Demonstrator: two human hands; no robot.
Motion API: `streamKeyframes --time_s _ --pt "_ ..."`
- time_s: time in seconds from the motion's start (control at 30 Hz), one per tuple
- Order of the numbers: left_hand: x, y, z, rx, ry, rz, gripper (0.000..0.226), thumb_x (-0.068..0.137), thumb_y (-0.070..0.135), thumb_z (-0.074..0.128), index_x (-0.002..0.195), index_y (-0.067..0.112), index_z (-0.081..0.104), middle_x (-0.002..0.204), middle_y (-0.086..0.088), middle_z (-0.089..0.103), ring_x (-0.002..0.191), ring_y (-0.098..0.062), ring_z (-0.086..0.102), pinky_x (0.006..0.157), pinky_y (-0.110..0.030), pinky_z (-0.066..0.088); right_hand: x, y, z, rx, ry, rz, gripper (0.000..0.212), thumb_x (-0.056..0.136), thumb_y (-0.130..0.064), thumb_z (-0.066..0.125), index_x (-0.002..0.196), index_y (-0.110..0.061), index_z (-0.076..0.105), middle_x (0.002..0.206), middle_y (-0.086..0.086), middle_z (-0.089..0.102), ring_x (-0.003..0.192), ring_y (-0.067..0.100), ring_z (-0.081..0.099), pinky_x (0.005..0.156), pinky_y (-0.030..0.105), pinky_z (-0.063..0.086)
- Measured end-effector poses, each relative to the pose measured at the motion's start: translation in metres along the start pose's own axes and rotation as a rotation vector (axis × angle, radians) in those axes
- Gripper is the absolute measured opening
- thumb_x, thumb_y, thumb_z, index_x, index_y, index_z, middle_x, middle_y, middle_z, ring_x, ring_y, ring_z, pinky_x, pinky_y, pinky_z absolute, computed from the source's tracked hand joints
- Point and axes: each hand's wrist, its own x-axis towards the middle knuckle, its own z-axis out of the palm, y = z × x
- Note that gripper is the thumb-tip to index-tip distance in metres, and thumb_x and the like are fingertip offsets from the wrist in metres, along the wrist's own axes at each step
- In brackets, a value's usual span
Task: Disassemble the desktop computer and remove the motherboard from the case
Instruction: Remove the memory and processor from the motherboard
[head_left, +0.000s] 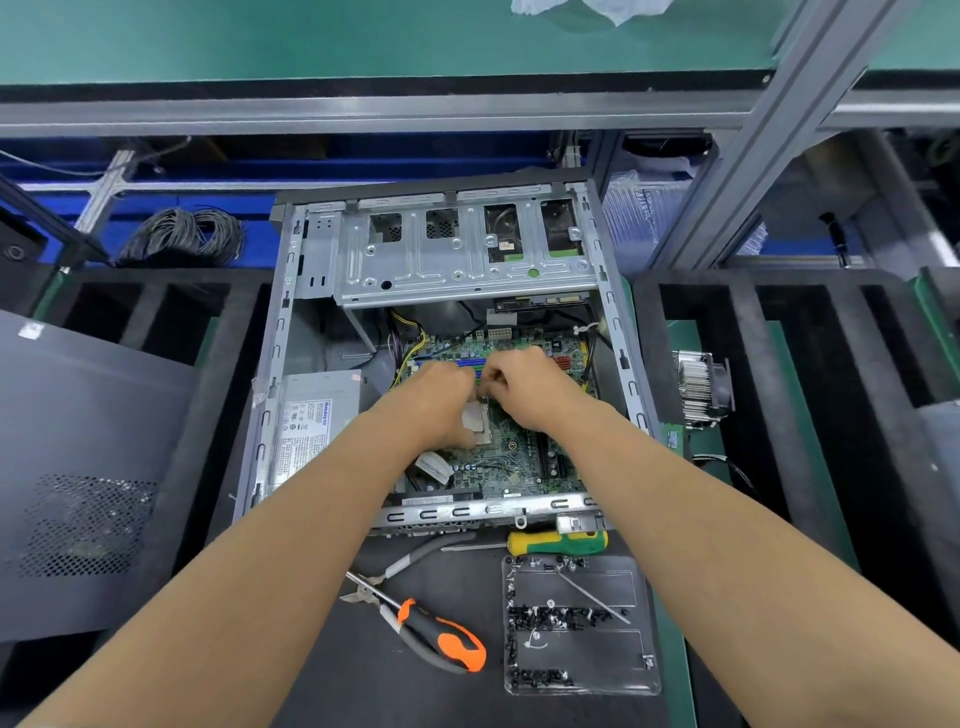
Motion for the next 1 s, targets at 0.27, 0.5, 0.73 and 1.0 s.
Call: streamKeyframes --time_s 0.27,0.5,0.73,1.0 --pt "-0.028 -0.006 -0.030 -0.156 0.171 -0.031 0.055 0.072 0.027 0.075 0.123 0.014 0.059 0.106 -0.002 0.059 0.102 -0.020 0.051 0.090 -0.036 0.048 -0.011 -0.004 -0.002 -0.085 -0.085 -0.074 0.002 0.091 -0.018 0.061 0.090 -0.016 0.063 0.091 0.006 0.065 0.089 0.025 0.061 0.073 0.034 0.051" --pt "-0.064 0.000 -0.040 -0.254 0.241 -0.003 0.045 0.071 0.027 0.077 0.114 0.017 0.067 0.094 0.004 0.055 0.090 -0.015 0.052 0.083 -0.026 0.046 -0.025 -0.005 -0.015 -0.128 -0.078 0.004 0.028 0.095 -0.029 0.060 0.122 -0.022 0.057 0.113 0.011 0.055 0.096 0.027 0.059 0.076 0.033 0.045" --pt "-0.102 0.056 -0.050 -0.368 0.336 0.167 0.036 0.072 0.030 0.078 0.106 0.023 0.068 0.092 0.009 0.057 0.086 -0.008 0.053 0.080 -0.021 0.042 -0.097 -0.012 -0.068 0.244 0.329 -0.096 0.010 0.096 -0.031 0.058 0.090 -0.033 0.066 0.076 -0.018 0.066 0.071 -0.001 0.063 0.065 0.012 0.046" --pt "-0.131 0.155 -0.011 -0.480 0.168 0.497 0.038 0.073 0.033 0.078 0.109 0.024 0.067 0.093 0.008 0.057 0.082 -0.004 0.049 0.078 -0.019 0.043 -0.197 0.025 -0.083 0.357 0.481 -0.069 0.019 0.095 -0.029 0.060 0.080 -0.023 0.070 0.070 -0.009 0.067 0.062 0.007 0.060 0.064 0.017 0.046"
